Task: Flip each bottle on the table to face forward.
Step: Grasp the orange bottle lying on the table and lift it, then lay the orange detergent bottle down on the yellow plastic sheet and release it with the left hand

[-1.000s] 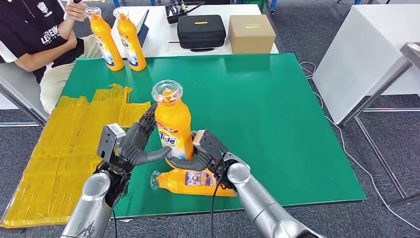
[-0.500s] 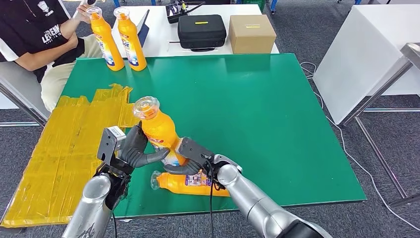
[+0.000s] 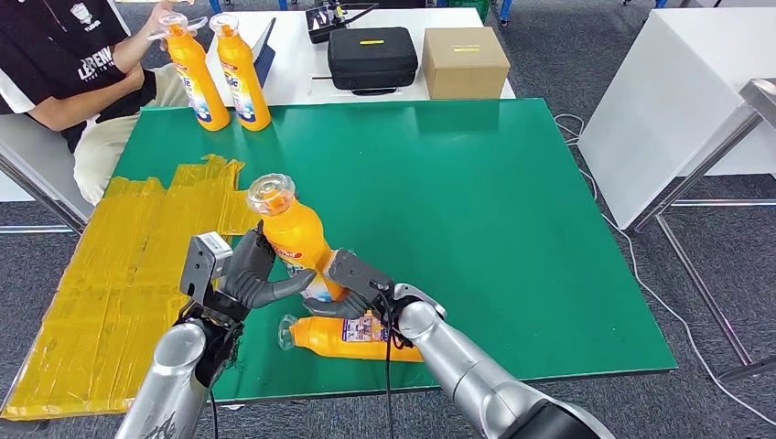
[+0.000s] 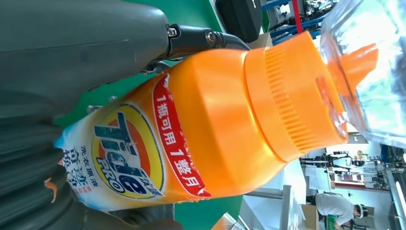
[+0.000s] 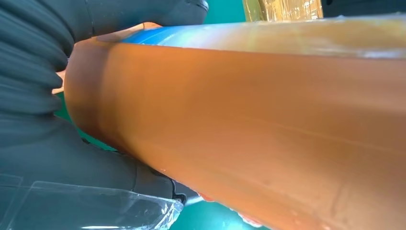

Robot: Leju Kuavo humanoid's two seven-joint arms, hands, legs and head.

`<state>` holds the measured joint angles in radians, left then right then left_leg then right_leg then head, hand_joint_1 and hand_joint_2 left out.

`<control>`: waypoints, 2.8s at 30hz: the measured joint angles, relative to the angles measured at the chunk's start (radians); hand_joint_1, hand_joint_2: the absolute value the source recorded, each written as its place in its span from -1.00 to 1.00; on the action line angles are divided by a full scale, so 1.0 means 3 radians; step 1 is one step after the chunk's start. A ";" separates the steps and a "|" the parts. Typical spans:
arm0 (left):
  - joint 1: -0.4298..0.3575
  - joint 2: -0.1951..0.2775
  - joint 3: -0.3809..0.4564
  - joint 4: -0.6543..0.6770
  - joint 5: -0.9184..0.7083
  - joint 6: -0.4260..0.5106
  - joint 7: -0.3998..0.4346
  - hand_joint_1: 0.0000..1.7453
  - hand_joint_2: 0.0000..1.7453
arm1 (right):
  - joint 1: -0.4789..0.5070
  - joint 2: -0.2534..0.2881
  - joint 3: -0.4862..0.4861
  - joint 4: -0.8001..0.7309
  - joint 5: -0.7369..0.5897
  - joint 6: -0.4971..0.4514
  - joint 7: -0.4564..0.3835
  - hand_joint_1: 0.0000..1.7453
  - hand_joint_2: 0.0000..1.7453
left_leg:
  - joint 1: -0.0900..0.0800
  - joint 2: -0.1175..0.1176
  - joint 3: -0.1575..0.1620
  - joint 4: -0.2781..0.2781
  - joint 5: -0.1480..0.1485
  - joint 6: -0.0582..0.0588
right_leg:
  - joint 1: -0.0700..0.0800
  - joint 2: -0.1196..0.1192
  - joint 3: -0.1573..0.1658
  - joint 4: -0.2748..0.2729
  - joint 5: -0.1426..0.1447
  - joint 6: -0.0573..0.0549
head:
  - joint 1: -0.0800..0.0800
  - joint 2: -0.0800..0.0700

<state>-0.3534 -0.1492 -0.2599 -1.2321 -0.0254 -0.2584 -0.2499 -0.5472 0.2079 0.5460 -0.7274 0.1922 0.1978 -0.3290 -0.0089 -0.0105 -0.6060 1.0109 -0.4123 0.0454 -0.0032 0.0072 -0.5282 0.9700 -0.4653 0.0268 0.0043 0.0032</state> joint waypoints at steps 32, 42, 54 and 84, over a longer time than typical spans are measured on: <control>-0.0029 0.0014 -0.0029 -0.0138 0.0232 -0.0090 -0.0031 -1.00 1.00 | -0.0066 0.0098 0.0084 -0.0261 0.0037 0.0071 0.0050 1.00 1.00 | 0.0000 -0.0001 -0.0002 0.0000 0.0000 0.0000 | 0.0000 0.0000 0.0000 0.0001 0.0000 0.0000 | 0.0000 0.0000; 0.0058 0.0019 0.0033 -0.0275 0.0265 -0.0078 -0.0040 -0.49 1.00 | -0.0089 0.0136 0.0116 -0.0260 0.0006 0.0074 0.0050 1.00 1.00 | 0.0000 -0.0001 -0.0002 0.0000 0.0000 0.0000 | 0.0000 0.0000 0.0000 0.0001 0.0000 0.0000 | 0.0000 0.0000; 0.0106 0.0022 0.0080 -0.0327 0.0322 -0.0050 -0.0075 1.00 1.00 | -0.0130 0.0157 0.0151 -0.0238 -0.0021 0.0078 0.0039 1.00 1.00 | 0.0000 -0.0001 -0.0002 0.0000 0.0000 0.0000 | 0.0000 0.0000 0.0000 0.0001 0.0000 0.0000 | 0.0000 0.0000; 0.0151 0.0031 0.0123 -0.0326 0.0377 -0.0037 -0.0148 1.00 1.00 | -0.0128 0.0184 0.0215 -0.0204 0.0020 0.0000 -0.0053 -1.00 1.00 | 0.0000 0.0000 -0.0002 0.0000 0.0000 0.0000 | 0.0000 0.0000 -0.0001 0.0001 0.0000 0.0000 | 0.0001 0.0000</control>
<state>-0.3081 -0.1400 -0.2231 -1.3298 0.0877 -0.2694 -0.2943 -0.5856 0.2632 0.6106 -0.7885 0.1983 0.1979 -0.3449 -0.0089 -0.0105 -0.6065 1.0109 -0.4122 0.0453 -0.0031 0.0072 -0.5284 0.9702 -0.4653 0.0268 0.0045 0.0031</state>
